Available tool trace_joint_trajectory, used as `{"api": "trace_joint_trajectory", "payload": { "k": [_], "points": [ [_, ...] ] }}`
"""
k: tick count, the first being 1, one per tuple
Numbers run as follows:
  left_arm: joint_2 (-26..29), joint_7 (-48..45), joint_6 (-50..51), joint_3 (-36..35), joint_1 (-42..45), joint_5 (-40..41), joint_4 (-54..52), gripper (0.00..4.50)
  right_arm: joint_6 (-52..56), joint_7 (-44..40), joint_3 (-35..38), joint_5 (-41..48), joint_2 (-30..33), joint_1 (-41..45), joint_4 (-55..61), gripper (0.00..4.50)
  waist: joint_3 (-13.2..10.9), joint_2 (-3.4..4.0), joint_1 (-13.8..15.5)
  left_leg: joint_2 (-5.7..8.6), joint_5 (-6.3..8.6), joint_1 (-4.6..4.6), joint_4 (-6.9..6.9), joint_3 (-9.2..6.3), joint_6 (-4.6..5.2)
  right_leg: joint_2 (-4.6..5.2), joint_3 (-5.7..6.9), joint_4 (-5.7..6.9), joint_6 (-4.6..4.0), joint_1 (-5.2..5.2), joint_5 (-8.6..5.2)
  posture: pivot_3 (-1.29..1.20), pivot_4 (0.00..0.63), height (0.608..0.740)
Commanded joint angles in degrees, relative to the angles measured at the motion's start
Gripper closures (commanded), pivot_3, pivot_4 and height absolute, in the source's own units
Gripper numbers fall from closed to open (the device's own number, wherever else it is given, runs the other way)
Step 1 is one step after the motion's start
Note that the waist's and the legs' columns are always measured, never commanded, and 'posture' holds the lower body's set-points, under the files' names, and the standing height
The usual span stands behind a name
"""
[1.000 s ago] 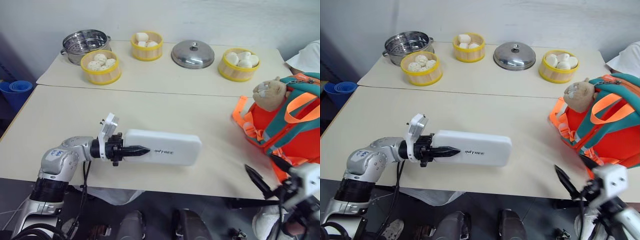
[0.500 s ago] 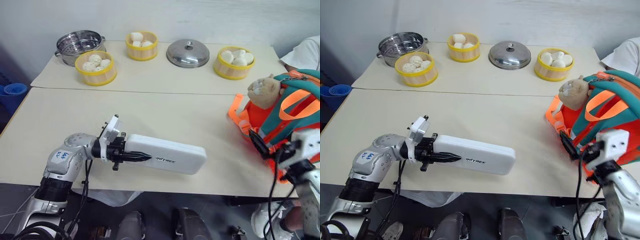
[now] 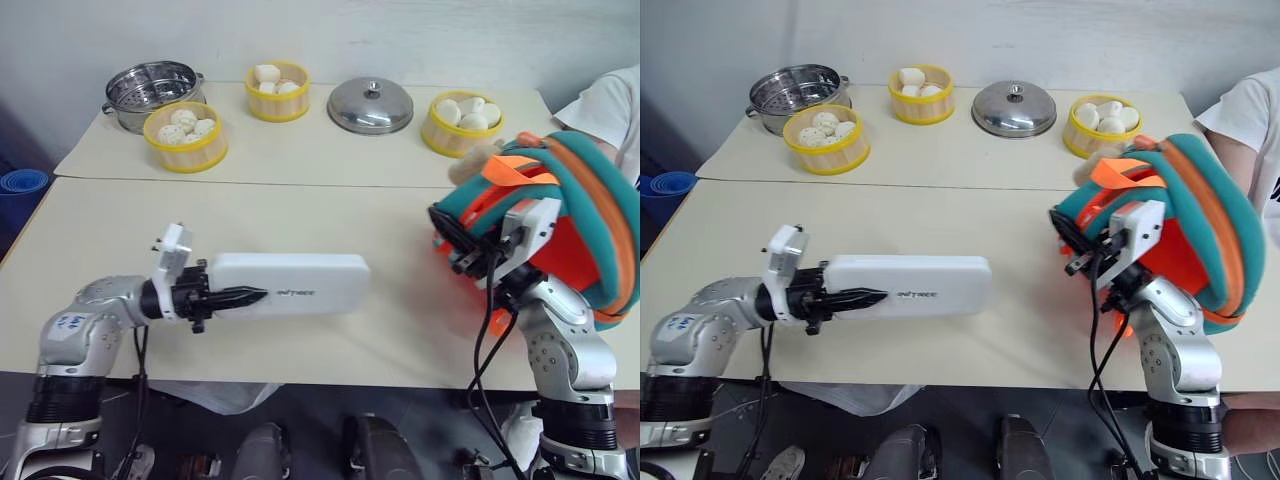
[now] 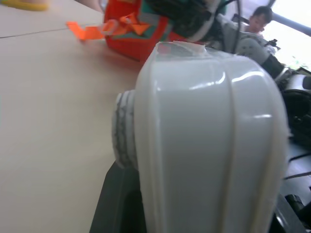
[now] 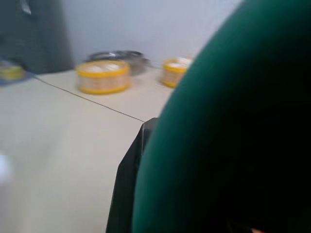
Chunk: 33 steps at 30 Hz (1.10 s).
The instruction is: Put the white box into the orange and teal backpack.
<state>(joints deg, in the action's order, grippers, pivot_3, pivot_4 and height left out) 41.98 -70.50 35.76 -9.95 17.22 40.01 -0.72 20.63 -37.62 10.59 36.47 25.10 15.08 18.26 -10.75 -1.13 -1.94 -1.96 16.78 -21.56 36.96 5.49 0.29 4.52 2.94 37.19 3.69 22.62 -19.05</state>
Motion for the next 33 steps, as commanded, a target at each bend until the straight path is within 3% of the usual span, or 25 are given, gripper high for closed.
{"api": "trace_joint_trajectory", "payload": {
  "k": [1, 8, 13, 20, 26, 33],
  "points": [
    [3.00, -1.45, -1.19, -4.32, -0.43, 0.14, 3.88, 3.31, 10.80, -3.06, -3.13, 14.31, 2.75, -0.14, 11.69, 4.48, -0.02, 0.02, -0.03, -0.01, 0.01, 0.00, -0.03, 0.00, 0.02, 0.00, 0.00, 0.00, -0.01, 0.02, -0.01, 0.00, 0.150, 0.740],
    [4.74, -0.03, 1.72, -9.94, -0.28, 3.96, 3.87, 3.31, 26.44, -6.80, 4.25, 39.34, 19.44, -8.51, 19.91, 4.48, -0.03, -0.01, 0.46, 0.02, 0.19, -0.11, 0.01, -0.14, 0.24, 0.17, 0.09, -0.25, -0.04, -0.05, -0.02, 0.00, 0.150, 0.740],
    [4.86, 2.29, 9.51, -15.02, -0.33, 12.45, -3.10, 3.31, 27.88, -11.31, 10.08, 37.48, 27.42, -11.95, 14.49, 4.48, -0.10, -0.13, 0.45, 0.10, 0.26, -0.16, 0.04, -0.16, 0.37, 0.28, 0.09, -0.48, 0.03, -0.11, 0.02, 0.00, 0.150, 0.740],
    [0.95, 8.35, 8.93, -14.77, 5.82, 15.96, -8.12, 3.31, 27.06, -14.50, 10.63, 32.63, 28.54, -11.70, 10.10, 4.48, -0.11, -0.16, 0.59, 0.11, 0.19, -0.21, 0.05, -0.16, 0.29, 0.23, 0.14, -0.45, 0.08, -0.09, 0.05, 0.00, 0.150, 0.740],
    [-1.61, 3.59, 2.03, -5.90, 14.11, 9.33, -4.96, 3.31, 26.82, -15.61, 8.67, 29.70, 27.04, -10.94, 9.51, 4.48, -0.12, -0.17, 1.38, 0.16, 0.13, -0.24, 0.18, -0.12, 0.31, 0.15, 0.14, -0.43, 0.24, -0.11, 0.13, 0.00, 0.150, 0.740],
    [-3.18, -3.19, -12.88, 9.79, 24.65, -8.02, 3.75, 3.31, 25.28, -15.85, 7.38, 27.91, 24.61, -8.39, 8.42, 4.48, -0.12, -0.17, 1.92, 0.15, 0.03, -0.35, 0.23, -0.08, 0.14, 0.05, 0.12, -0.49, 0.28, -0.05, 0.15, 0.00, 0.150, 0.740]
  ]
}}
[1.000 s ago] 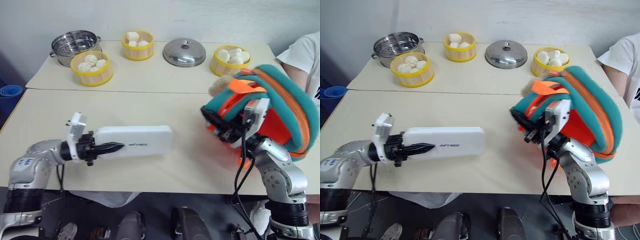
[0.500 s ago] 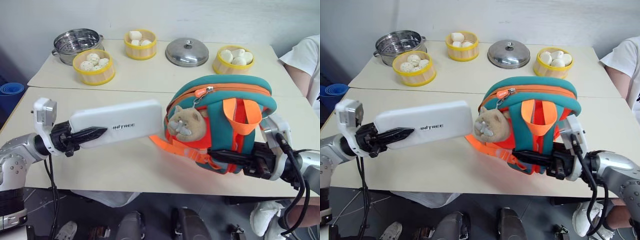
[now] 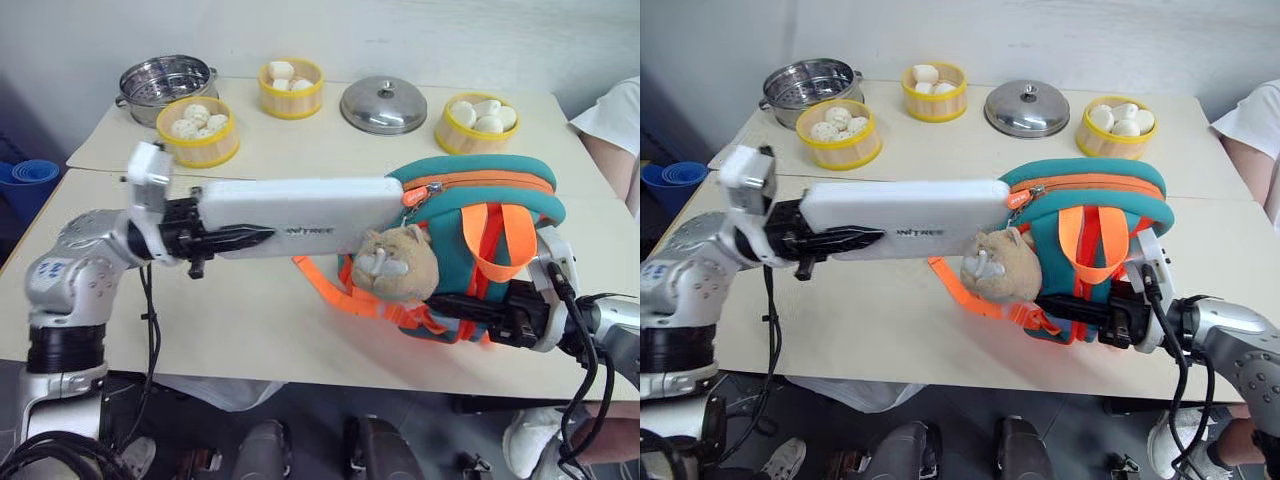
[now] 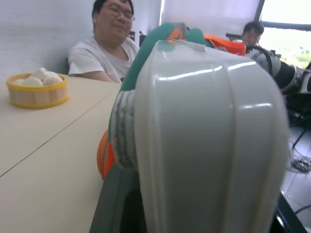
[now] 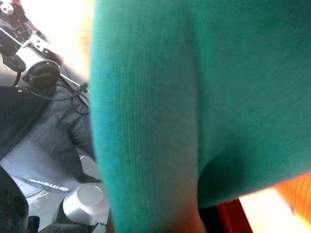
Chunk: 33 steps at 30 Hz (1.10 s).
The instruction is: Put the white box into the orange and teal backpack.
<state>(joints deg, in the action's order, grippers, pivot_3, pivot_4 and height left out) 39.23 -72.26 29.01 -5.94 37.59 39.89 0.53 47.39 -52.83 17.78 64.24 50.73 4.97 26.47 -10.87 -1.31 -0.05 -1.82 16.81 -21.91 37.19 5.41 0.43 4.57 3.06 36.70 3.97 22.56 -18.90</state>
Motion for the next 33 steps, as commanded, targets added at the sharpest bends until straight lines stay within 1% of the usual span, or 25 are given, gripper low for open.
{"api": "trace_joint_trajectory", "payload": {
  "k": [1, 2, 3, 5, 6, 7, 9, 12, 14, 16, 17, 20, 23, 26, 29, 30, 33],
  "points": [
    [-0.95, -0.96, -7.87, 7.50, 5.93, -10.45, 4.16, 3.31, -1.50, -0.77, 0.14, 0.23, -1.33, 2.21, 0.01, 4.48, 0.00, 0.00, 0.22, 0.00, 0.00, -0.04, 0.03, -0.01, 0.03, -0.01, 0.01, -0.04, 0.04, 0.01, 0.02, 0.00, 0.150, 0.740],
    [-3.00, 1.38, -8.61, 9.99, 9.49, -13.43, 5.73, 3.31, -1.48, -0.43, 0.17, 0.56, -1.98, 2.85, -0.24, 4.48, 0.00, 0.00, 0.21, 0.02, 0.00, -0.07, 0.05, -0.04, 0.12, 0.00, 0.02, -0.08, 0.11, 0.00, 0.06, 0.00, 0.150, 0.740],
    [-5.94, 4.95, -7.31, 11.73, 13.48, -15.15, 7.04, 3.31, -1.34, -0.15, 0.03, 0.58, -2.36, 3.32, -0.40, 4.48, 0.00, 0.00, 0.55, 0.03, 0.01, -0.11, 0.06, -0.03, 0.17, 0.00, 0.02, -0.13, 0.16, 0.00, 0.09, 0.00, 0.150, 0.740],
    [-11.28, 9.20, -3.90, 14.69, 19.47, -17.41, 8.71, 3.31, -1.25, 0.58, -0.52, 0.24, -3.27, 3.81, -0.29, 4.48, -0.01, -0.01, 1.44, 0.06, 0.04, -0.31, 0.24, -0.10, 0.37, 0.00, 0.05, -0.20, 0.32, 0.03, 0.19, 0.00, 0.150, 0.740],
    [-13.75, 9.49, -2.43, 16.40, 21.33, -17.93, 8.91, 3.31, -1.47, 1.06, -1.09, -0.37, -3.85, 3.95, -0.08, 4.48, -0.01, -0.01, 1.58, 0.11, 0.03, -0.42, 0.31, -0.10, 0.45, 0.03, 0.03, -0.22, 0.39, 0.07, 0.24, 0.00, 0.150, 0.740],
    [-16.09, 9.42, -0.70, 18.23, 22.78, -18.37, 9.41, 3.31, -1.76, 1.37, -1.76, -0.99, -4.40, 4.24, -0.01, 4.48, -0.01, -0.01, 1.54, 0.11, 0.03, -0.50, 0.42, -0.11, 0.44, 0.03, 0.04, -0.25, 0.43, 0.07, 0.26, 0.00, 0.150, 0.740],
    [-19.89, 9.86, -0.73, 20.18, 24.78, -19.81, 11.79, 3.31, -2.16, 1.82, -2.61, -1.76, -5.18, 5.14, -0.27, 4.48, 0.00, 0.01, 1.29, 0.13, 0.07, -0.59, 0.54, -0.04, 0.49, 0.04, -0.01, -0.18, 0.51, 0.06, 0.30, 0.00, 0.150, 0.740],
    [-26.73, 12.53, -1.00, 20.55, 28.72, -20.97, 17.62, 3.31, -2.62, 2.00, -3.56, -2.95, -6.18, 5.67, -0.26, 4.48, 0.00, 0.01, 0.76, 0.13, 0.16, -0.67, 0.56, 0.08, 0.53, 0.01, -0.08, -0.26, 0.56, 0.13, 0.33, 0.00, 0.150, 0.740],
    [-29.34, 12.65, -3.31, 21.28, 29.95, -22.80, 21.10, 3.31, -2.86, 2.18, -4.10, -3.64, -6.73, 5.27, 0.30, 4.48, 0.00, 0.00, 0.89, 0.11, 0.16, -0.76, 0.59, 0.03, 0.52, -0.01, -0.01, -0.26, 0.56, 0.21, 0.33, 0.00, 0.150, 0.740],
    [-30.59, 12.90, -4.93, 21.29, 30.12, -24.31, 23.74, 2.58, -3.19, 2.47, -4.44, -4.08, -7.20, 4.76, 0.87, 4.50, -0.01, 0.01, 0.86, 0.10, 0.14, -0.79, 0.64, 0.02, 0.49, -0.03, 0.02, -0.27, 0.56, 0.24, 0.32, 0.00, 0.150, 0.740],
    [-30.79, 12.23, -4.76, 20.81, 29.53, -23.91, 24.05, 2.34, -3.34, 2.98, -4.39, -4.13, -7.61, 4.40, 1.23, 4.50, -0.01, 0.01, 0.82, 0.10, 0.14, -0.78, 0.69, 0.02, 0.48, -0.03, 0.01, -0.32, 0.56, 0.24, 0.32, 0.00, 0.150, 0.740],
    [-29.59, 10.71, 1.60, 16.37, 26.82, -19.17, 23.50, 1.48, -5.05, 5.20, -3.76, -6.06, -9.32, 3.24, 1.72, 4.50, -0.01, 0.01, 0.63, 0.07, 0.10, -0.76, 0.77, 0.02, 0.51, -0.02, -0.02, -0.31, 0.56, 0.23, 0.32, 0.00, 0.150, 0.740],
    [-25.29, 6.12, -2.50, 13.58, 24.47, -19.01, 25.65, 0.72, -8.52, 8.58, -3.45, -10.16, -12.27, 3.95, 0.66, 4.50, -0.01, 0.02, -0.13, 0.06, 0.08, -0.66, 0.79, 0.00, 0.52, -0.01, -0.06, -0.14, 0.56, 0.22, 0.32, 0.00, 0.150, 0.740],
    [-19.67, -0.98, -7.78, 9.68, 21.44, -16.57, 24.63, 0.72, -9.83, 9.78, -3.47, -11.85, -13.73, 3.95, 0.40, 4.50, 0.00, 0.03, -0.50, 0.03, -0.02, -0.54, 0.72, 0.03, 0.32, -0.03, -0.09, -0.01, 0.49, 0.22, 0.29, 0.00, 0.150, 0.740],
    [-14.83, -5.46, -5.74, 7.27, 19.34, -13.71, 21.94, 0.72, -10.11, 10.15, -3.92, -12.40, -14.27, 3.64, 0.63, 4.50, -0.01, 0.03, -0.23, 0.01, -0.04, -0.50, 0.69, 0.01, 0.23, -0.02, -0.05, 0.11, 0.40, 0.24, 0.24, 0.00, 0.150, 0.740],
    [-12.86, -7.58, -3.19, 6.58, 18.29, -11.76, 19.68, 0.72, -10.25, 10.22, -4.26, -12.66, -14.44, 3.72, 0.51, 4.50, -0.01, 0.03, -0.14, 0.02, -0.04, -0.50, 0.69, 0.00, 0.23, -0.02, -0.04, 0.11, 0.40, 0.24, 0.23, 0.00, 0.150, 0.740],
    [-10.01, -9.27, 0.24, 5.41, 15.31, -8.45, 13.09, 0.72, -10.21, 10.15, -4.76, -13.06, -14.76, 4.11, 0.15, 4.50, -0.01, 0.03, 0.10, 0.06, 0.00, -0.54, 0.73, 0.00, 0.30, 0.04, -0.06, 0.12, 0.40, 0.21, 0.24, 0.00, 0.150, 0.740]
  ]
}}
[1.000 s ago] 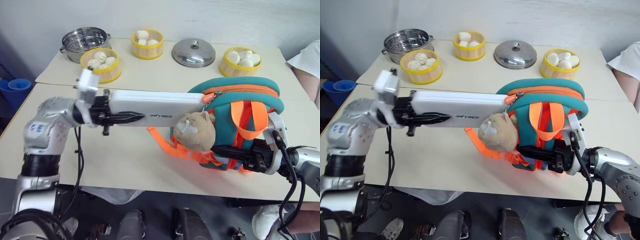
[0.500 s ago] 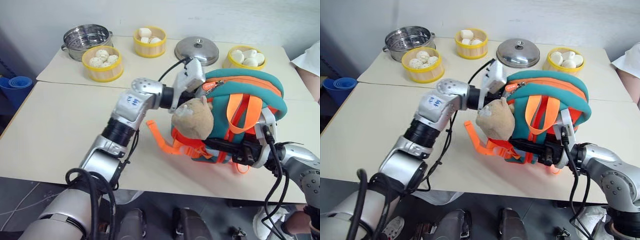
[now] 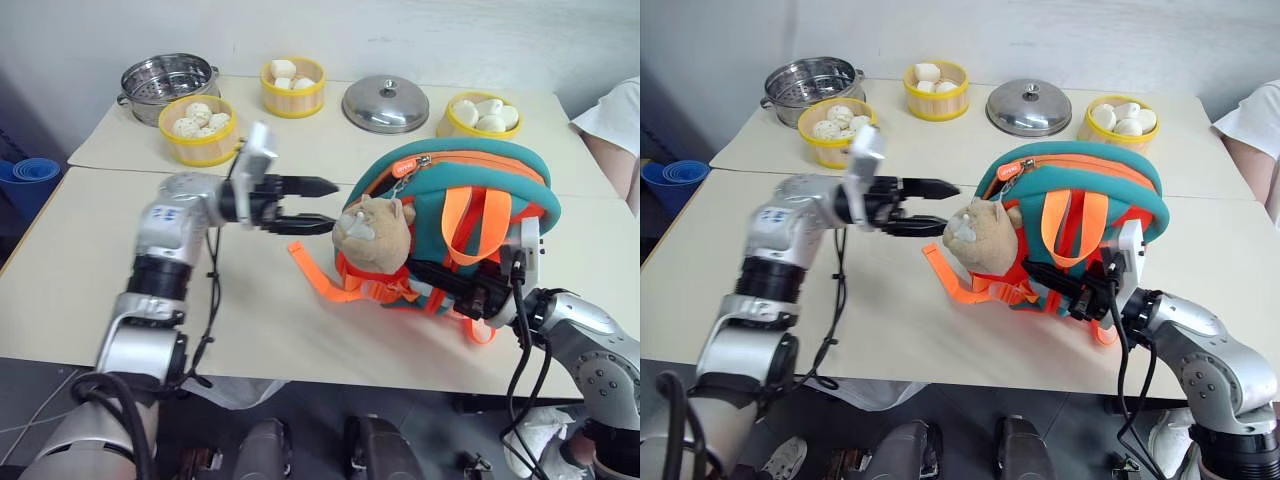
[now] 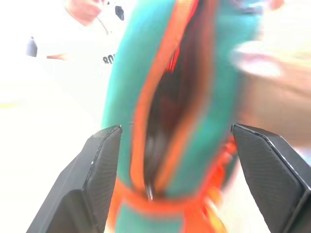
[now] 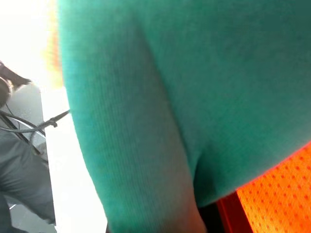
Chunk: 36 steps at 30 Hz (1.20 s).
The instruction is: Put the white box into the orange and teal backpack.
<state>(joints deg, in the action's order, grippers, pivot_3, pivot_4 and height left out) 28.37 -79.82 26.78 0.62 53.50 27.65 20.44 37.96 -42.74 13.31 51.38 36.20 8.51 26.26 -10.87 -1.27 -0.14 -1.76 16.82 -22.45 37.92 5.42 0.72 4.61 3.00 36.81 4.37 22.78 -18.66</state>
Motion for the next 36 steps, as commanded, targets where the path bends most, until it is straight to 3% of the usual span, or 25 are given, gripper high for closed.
{"api": "trace_joint_trajectory", "payload": {
  "k": [1, 5, 10, 13, 23, 24, 27, 31, 36],
  "points": [
    [0.82, -0.97, 2.95, -1.29, -1.66, 4.49, -9.49, 0.72, -0.65, -0.06, -0.45, -0.21, -0.26, 0.72, 0.22, 4.50, 0.00, 0.00, 0.35, 0.03, 0.02, -0.01, 0.04, -0.05, 0.03, 0.04, 0.02, 0.00, 0.00, -0.04, 0.00, 0.00, 0.150, 0.740],
    [-3.09, 5.83, 5.42, -1.09, -5.40, 7.20, -20.48, 0.72, -0.37, -0.53, -1.16, -0.14, -0.14, 1.08, -0.08, 4.50, 0.00, 0.00, 0.32, 0.10, 0.11, 0.03, 0.10, -0.10, 0.19, 0.15, 0.01, -0.10, 0.09, -0.21, 0.05, 0.00, 0.150, 0.740],
    [-8.87, 12.31, 5.78, 0.26, -8.18, 7.80, -24.05, 0.72, -0.23, -1.10, -1.55, -0.06, 0.16, 1.41, -0.46, 4.50, 0.00, 0.00, -0.08, 0.07, 0.10, 0.05, 0.09, -0.08, 0.18, 0.08, 0.00, -0.15, 0.12, -0.21, 0.07, 0.00, 0.150, 0.740],
    [-10.24, 14.46, 2.40, 2.38, -9.09, 4.60, -24.10, 1.31, -0.19, -1.23, -1.60, -0.05, 0.14, 1.66, -0.47, 4.50, 0.00, 0.00, -0.09, 0.02, 0.08, 0.10, 0.07, -0.05, 0.13, -0.01, -0.01, -0.12, 0.11, -0.20, 0.06, 0.00, 0.150, 0.740],
    [-9.35, 16.85, -2.90, 4.27, -11.53, 1.13, -23.78, 4.28, -0.78, -0.65, -1.17, 0.30, -0.62, 0.13, 0.80, 4.50, 0.00, 0.00, 0.06, 0.03, 0.07, 0.10, 0.06, -0.05, 0.11, 0.01, -0.02, -0.15, 0.11, -0.21, 0.06, 0.00, 0.150, 0.740],
    [-8.82, 16.76, -2.21, 3.32, -11.07, 2.06, -23.74, 4.49, -0.91, -0.54, -1.06, 0.26, -0.72, -0.06, 0.92, 4.50, 0.00, 0.00, 0.01, 0.03, 0.07, 0.10, 0.06, -0.05, 0.11, 0.02, -0.02, -0.15, 0.11, -0.21, 0.06, 0.00, 0.150, 0.740],
    [-6.37, 16.28, -0.24, 0.58, -9.57, 4.13, -22.91, 4.49, -1.05, -0.27, -0.67, 0.39, -0.86, -0.45, 1.18, 4.50, 0.00, 0.00, -0.09, 0.01, 0.07, 0.10, 0.06, -0.06, 0.11, 0.00, -0.02, -0.13, 0.10, -0.20, 0.06, 0.00, 0.150, 0.740],
    [1.08, 13.66, 1.17, -3.83, -5.51, 4.82, -15.87, 4.49, -1.47, 0.01, 0.10, 0.34, -0.90, -0.99, 1.13, 4.50, 0.00, 0.01, -0.10, -0.01, 0.06, 0.11, 0.04, -0.05, 0.09, -0.02, -0.02, -0.11, 0.09, -0.18, 0.05, 0.00, 0.150, 0.740],
    [11.27, 12.41, -7.92, 2.18, 1.56, -9.34, 4.19, 4.49, -2.40, 0.99, 1.23, 0.06, -1.34, -1.22, 0.69, 4.50, 0.01, 0.02, -0.07, 0.02, 0.06, 0.15, 0.02, 0.00, 0.10, -0.05, 0.00, -0.11, 0.08, -0.16, 0.04, 0.00, 0.150, 0.740]
  ]
}}
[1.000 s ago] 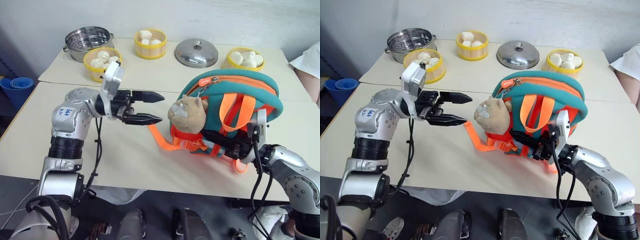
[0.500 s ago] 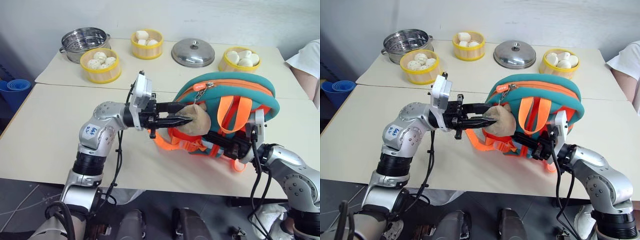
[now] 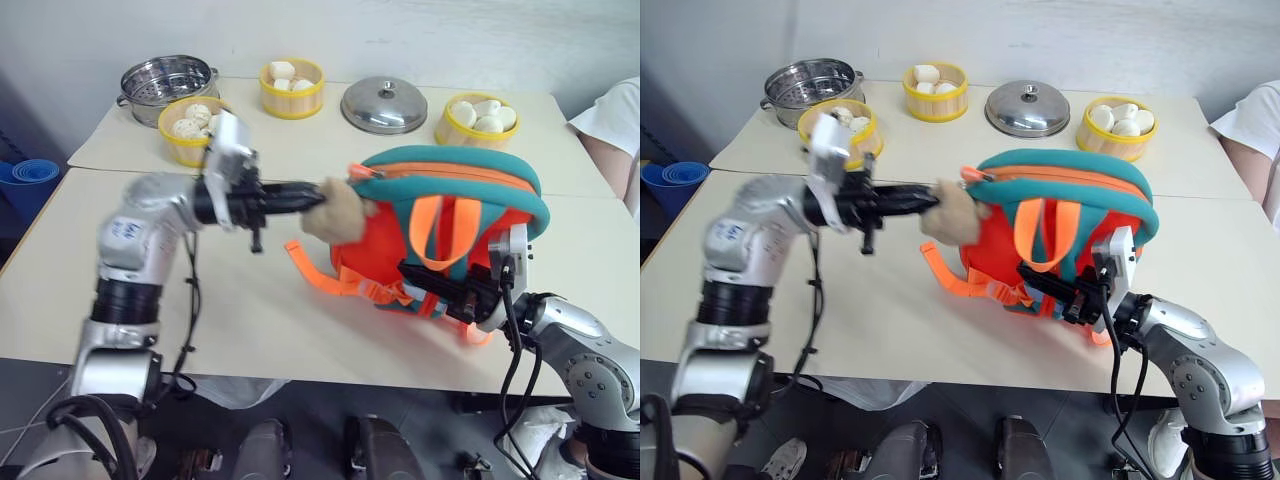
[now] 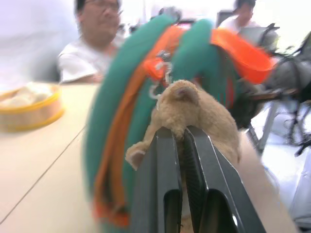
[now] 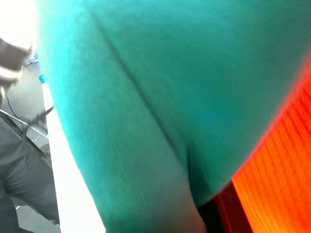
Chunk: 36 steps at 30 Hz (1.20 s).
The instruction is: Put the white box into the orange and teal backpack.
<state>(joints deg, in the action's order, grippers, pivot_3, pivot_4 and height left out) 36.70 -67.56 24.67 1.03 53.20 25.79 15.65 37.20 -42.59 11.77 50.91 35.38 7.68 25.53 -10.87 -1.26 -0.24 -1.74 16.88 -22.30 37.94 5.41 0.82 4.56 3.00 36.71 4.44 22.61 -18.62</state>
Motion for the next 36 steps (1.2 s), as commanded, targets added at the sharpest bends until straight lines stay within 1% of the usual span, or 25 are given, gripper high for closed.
{"api": "trace_joint_trajectory", "payload": {
  "k": [1, 3, 5, 7, 9, 11, 13, 15, 17, 22, 24, 26, 27, 31, 33, 36],
  "points": [
    [3.50, 0.05, -7.82, 2.68, 2.67, -9.36, 11.79, 4.49, -1.77, 1.11, 2.89, 0.57, -0.62, -0.52, 1.53, 4.50, 0.00, 0.00, 0.10, 0.01, 0.00, 0.01, -0.02, 0.02, 0.01, 0.01, -0.01, 0.00, 0.00, 0.00, 0.00, 0.00, 0.150, 0.740],
    [3.82, -0.41, -13.06, 5.07, 3.44, -13.37, 16.09, 4.49, -1.99, 1.94, 3.50, 0.93, -0.86, -0.91, 1.73, 4.50, 0.00, 0.00, 0.16, 0.02, 0.04, -0.01, -0.01, 0.02, 0.08, 0.03, 0.00, -0.02, 0.00, 0.00, 0.00, 0.00, 0.150, 0.740],
    [2.51, -1.00, -16.99, 7.24, 2.54, -15.73, 17.30, 4.49, -2.22, 2.97, 4.44, 1.43, -1.23, -1.32, 1.75, 4.50, 0.00, 0.00, 0.29, 0.02, 0.05, -0.05, -0.01, 0.03, 0.07, 0.06, 0.00, -0.02, 0.00, 0.00, 0.00, 0.00, 0.150, 0.740],
    [-0.09, -1.45, -18.19, 10.02, -0.28, -17.12, 15.80, 4.49, -2.46, 3.60, 4.89, 1.40, -1.52, -1.99, 2.10, 4.50, 0.00, 0.00, 0.34, 0.04, 0.06, -0.11, 0.00, 0.01, 0.09, 0.10, 0.02, 0.03, 0.01, 0.02, 0.00, 0.00, 0.150, 0.740],
    [-3.71, 0.23, -18.03, 11.96, -3.26, -18.09, 14.62, 4.49, -2.54, 4.15, 5.03, 1.52, -2.01, -2.62, 2.63, 4.50, 0.02, 0.01, 0.32, 0.05, 0.09, -0.10, 0.00, 0.01, 0.13, 0.13, 0.01, 0.09, 0.02, -0.02, 0.01, 0.00, 0.150, 0.740],
    [-8.21, 2.86, -19.93, 11.75, -6.16, -17.57, 13.31, 4.49, -2.77, 4.71, 4.90, 1.35, -2.56, -3.17, 3.10, 4.50, 0.01, 0.01, 0.25, 0.06, 0.13, -0.08, 0.04, 0.02, 0.17, 0.15, -0.01, 0.10, 0.02, -0.03, 0.01, 0.00, 0.150, 0.740],
    [-12.59, 5.40, -20.27, 9.26, -8.10, -14.85, 11.11, 4.49, -3.00, 5.38, 5.11, 1.43, -3.17, -3.85, 3.52, 4.50, 0.01, 0.01, 0.36, 0.05, 0.14, -0.10, 0.08, 0.02, 0.19, 0.16, -0.01, 0.08, 0.03, -0.03, 0.02, 0.00, 0.150, 0.740],
    [-14.46, 7.07, -19.68, 7.49, -8.98, -13.77, 8.94, 4.49, -3.23, 5.89, 5.31, 1.61, -3.64, -4.54, 3.93, 4.50, 0.01, 0.00, 0.41, 0.04, 0.20, -0.10, 0.09, -0.03, 0.29, 0.18, 0.01, -0.03, 0.03, -0.02, 0.02, 0.00, 0.150, 0.740],
    [-14.49, 7.79, -19.42, 6.33, -9.62, -13.43, 6.79, 4.49, -3.67, 6.21, 5.32, 1.63, -4.14, -5.24, 4.31, 4.50, 0.01, 0.01, 0.33, 0.05, 0.19, -0.08, 0.09, -0.03, 0.29, 0.17, 0.01, 0.02, 0.03, -0.02, 0.02, 0.00, 0.150, 0.740],
    [-14.15, 8.40, -14.94, -0.09, -8.87, -7.11, 2.97, 4.49, -4.72, 6.80, 5.13, 1.76, -5.76, -5.28, 4.44, 4.50, 0.01, 0.01, 0.20, 0.03, 0.15, -0.06, 0.06, -0.03, 0.21, 0.14, 0.01, 0.08, 0.03, 0.00, 0.02, 0.00, 0.150, 0.740],
    [-13.80, 9.54, -13.52, -2.52, -7.59, -5.55, 2.98, 4.49, -5.06, 6.75, 5.09, 2.09, -6.15, -5.00, 4.18, 4.50, 0.01, 0.01, 0.19, 0.03, 0.12, -0.06, 0.06, -0.03, 0.16, 0.14, 0.02, 0.08, 0.03, 0.00, 0.02, 0.00, 0.150, 0.740],
    [-13.15, 12.20, -8.93, -4.08, -5.52, -5.13, 4.33, 4.49, -5.25, 6.81, 5.18, 2.40, -6.56, -4.68, 3.90, 4.50, 0.01, 0.01, 0.20, 0.03, 0.08, -0.07, 0.06, -0.03, 0.09, 0.14, 0.02, 0.07, 0.03, 0.00, 0.02, 0.00, 0.150, 0.740],
    [-12.64, 13.42, -6.15, -3.84, -4.69, -5.83, 5.17, 4.49, -5.29, 6.74, 5.23, 2.44, -6.68, -4.51, 3.71, 4.50, 0.01, 0.00, 0.25, 0.03, 0.08, -0.07, 0.07, -0.03, 0.09, 0.13, 0.03, 0.06, 0.03, 0.00, 0.02, 0.00, 0.150, 0.740],
    [-11.50, 13.28, -10.42, 4.61, -5.65, -15.67, 9.82, 4.49, -5.50, 7.30, 5.69, 2.84, -7.83, -3.84, 2.83, 4.50, 0.02, 0.02, 0.22, 0.07, 0.09, -0.01, 0.06, 0.00, 0.09, 0.12, 0.02, 0.07, 0.04, -0.03, 0.02, 0.00, 0.150, 0.740],
    [-12.29, 11.58, -11.96, 6.40, -6.60, -16.14, 9.30, 4.49, -5.67, 7.93, 6.08, 3.18, -8.58, -3.68, 2.59, 4.50, 0.02, 0.02, 0.22, 0.06, 0.09, -0.01, 0.04, 0.02, 0.08, 0.09, 0.01, 0.10, 0.04, -0.03, 0.02, 0.00, 0.150, 0.740],
    [-13.24, 9.47, -10.24, 7.51, -7.65, -14.68, 6.16, 4.49, -6.06, 7.85, 5.98, 2.38, -9.07, -4.03, 2.05, 4.50, 0.01, 0.01, 0.15, 0.02, 0.09, -0.10, 0.04, 0.03, 0.07, 0.08, 0.00, 0.16, 0.04, 0.03, 0.02, 0.00, 0.150, 0.740]
  ]
}}
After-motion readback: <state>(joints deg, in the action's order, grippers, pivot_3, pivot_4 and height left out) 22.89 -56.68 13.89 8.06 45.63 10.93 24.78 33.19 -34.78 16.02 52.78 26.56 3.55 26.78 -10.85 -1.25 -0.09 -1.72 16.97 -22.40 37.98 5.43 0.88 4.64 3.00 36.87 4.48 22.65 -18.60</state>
